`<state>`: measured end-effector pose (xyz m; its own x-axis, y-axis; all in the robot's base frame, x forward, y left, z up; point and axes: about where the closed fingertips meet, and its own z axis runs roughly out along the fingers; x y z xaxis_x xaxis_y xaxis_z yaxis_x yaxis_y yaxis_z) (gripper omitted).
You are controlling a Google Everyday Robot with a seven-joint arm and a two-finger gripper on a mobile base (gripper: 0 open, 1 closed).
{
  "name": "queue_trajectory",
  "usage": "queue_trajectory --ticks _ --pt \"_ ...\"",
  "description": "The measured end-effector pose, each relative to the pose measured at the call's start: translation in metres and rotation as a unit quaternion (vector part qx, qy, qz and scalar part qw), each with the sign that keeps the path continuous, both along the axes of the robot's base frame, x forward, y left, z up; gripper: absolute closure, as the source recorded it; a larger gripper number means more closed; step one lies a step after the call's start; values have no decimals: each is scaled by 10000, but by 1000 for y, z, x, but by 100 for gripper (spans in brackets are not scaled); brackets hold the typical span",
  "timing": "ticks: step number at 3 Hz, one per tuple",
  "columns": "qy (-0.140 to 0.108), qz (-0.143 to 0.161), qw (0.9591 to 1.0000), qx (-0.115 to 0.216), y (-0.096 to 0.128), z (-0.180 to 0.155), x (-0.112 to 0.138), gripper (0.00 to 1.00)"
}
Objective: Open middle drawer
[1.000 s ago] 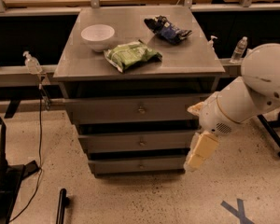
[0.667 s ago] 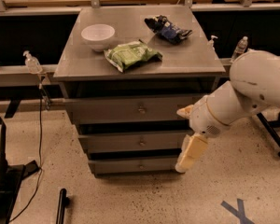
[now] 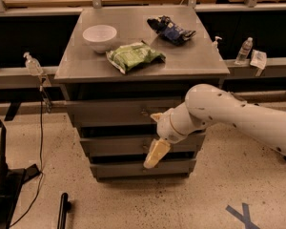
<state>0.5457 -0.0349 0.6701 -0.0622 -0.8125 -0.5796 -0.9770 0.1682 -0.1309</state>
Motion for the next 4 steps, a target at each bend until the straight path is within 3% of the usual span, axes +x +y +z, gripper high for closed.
queue_trajectory --ticks 1,2,3,4 --pt "-157 -86 9998 38 3 0 10 0" --pt "-104 -124 9996 -225 0 -23 13 0" --pt "-233 -151 9978 -604 -26 -82 11 0" --pt "-553 -294 9944 -855 -45 -123 18 0"
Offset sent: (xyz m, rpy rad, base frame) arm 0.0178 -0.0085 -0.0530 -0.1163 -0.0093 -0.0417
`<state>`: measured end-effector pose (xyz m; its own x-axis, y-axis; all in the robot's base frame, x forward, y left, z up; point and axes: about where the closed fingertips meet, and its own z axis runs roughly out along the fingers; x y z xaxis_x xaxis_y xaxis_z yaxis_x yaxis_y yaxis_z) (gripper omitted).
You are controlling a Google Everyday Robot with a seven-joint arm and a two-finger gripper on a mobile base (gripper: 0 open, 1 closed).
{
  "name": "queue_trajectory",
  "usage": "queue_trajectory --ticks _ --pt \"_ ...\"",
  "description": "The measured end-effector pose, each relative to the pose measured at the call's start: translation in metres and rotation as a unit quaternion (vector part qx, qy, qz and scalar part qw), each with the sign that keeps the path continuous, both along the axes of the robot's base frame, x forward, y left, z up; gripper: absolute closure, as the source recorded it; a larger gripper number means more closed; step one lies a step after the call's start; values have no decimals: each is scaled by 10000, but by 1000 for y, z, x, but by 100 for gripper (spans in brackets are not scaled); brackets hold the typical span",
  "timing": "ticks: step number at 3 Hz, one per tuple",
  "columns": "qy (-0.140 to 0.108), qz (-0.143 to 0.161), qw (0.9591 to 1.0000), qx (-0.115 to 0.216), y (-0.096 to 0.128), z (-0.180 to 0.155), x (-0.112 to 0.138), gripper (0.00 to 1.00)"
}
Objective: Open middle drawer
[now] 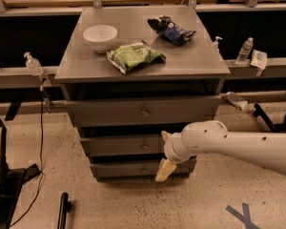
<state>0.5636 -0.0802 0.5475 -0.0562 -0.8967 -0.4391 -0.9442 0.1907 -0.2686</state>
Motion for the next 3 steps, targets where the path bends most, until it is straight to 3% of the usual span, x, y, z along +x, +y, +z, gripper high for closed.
queue_trajectory --ticks 1,2,3 --pt "-235 -35 9997 31 0 2 9 0" --pt "-161 -16 9999 25 0 2 6 0" --pt "-138 147 9998 44 -4 -20 14 0"
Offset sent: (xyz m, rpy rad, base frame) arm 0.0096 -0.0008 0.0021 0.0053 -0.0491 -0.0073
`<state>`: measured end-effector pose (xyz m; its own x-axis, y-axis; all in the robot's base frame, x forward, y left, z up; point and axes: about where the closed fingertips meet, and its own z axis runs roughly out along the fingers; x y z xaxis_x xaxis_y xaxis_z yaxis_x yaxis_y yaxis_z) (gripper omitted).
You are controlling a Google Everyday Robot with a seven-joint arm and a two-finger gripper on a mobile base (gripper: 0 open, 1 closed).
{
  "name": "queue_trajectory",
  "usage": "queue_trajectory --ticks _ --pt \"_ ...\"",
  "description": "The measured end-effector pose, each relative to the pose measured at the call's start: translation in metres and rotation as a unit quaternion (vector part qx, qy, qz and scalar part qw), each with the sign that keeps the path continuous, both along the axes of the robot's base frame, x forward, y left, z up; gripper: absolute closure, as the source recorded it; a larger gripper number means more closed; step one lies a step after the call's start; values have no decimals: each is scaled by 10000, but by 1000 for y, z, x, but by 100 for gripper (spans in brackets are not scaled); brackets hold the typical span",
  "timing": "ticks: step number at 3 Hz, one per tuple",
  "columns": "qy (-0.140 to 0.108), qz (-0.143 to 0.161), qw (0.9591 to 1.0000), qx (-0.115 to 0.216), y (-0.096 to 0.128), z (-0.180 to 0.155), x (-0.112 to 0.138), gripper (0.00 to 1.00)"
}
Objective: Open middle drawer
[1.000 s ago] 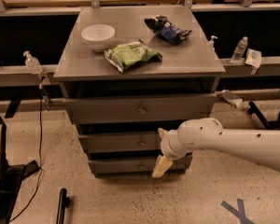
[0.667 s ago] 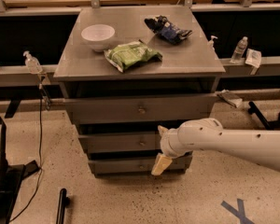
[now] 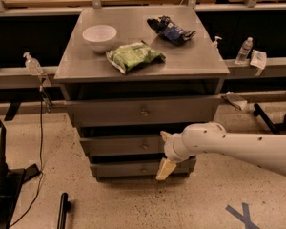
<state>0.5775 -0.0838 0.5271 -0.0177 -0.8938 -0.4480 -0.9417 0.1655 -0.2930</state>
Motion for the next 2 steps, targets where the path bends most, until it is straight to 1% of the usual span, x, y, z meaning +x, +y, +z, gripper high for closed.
queue_trajectory --ticks 1,2 --pt "-76 217 9996 147 -9 -31 13 0" --pt "-340 602 9976 99 -21 -59 24 0"
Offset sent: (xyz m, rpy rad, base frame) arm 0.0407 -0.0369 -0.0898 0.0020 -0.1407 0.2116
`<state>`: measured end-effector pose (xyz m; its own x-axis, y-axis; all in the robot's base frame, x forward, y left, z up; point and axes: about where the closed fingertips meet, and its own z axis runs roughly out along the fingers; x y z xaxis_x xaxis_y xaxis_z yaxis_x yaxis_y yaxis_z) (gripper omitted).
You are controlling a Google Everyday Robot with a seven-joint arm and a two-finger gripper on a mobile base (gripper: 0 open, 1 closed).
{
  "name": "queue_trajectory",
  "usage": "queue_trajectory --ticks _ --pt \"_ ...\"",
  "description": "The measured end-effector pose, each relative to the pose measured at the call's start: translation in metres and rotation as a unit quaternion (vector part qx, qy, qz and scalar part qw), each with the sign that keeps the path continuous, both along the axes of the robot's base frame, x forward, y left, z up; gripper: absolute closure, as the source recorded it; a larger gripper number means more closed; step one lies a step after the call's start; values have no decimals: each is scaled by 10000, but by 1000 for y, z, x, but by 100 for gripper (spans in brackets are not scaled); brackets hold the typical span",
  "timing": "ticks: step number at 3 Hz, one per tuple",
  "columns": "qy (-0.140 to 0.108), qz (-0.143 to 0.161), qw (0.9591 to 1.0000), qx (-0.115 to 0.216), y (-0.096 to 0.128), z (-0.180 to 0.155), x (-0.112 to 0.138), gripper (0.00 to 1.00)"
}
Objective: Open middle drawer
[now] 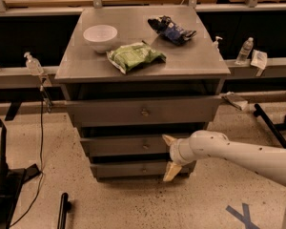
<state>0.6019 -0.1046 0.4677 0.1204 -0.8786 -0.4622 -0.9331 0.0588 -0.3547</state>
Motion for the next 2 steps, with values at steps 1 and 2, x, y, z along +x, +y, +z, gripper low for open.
queue_trajectory --ticks 1,2 --pt "-248 183 9995 -77 -13 -20 22 0" --pt "-430 266 9986 -139 -23 -30 47 0"
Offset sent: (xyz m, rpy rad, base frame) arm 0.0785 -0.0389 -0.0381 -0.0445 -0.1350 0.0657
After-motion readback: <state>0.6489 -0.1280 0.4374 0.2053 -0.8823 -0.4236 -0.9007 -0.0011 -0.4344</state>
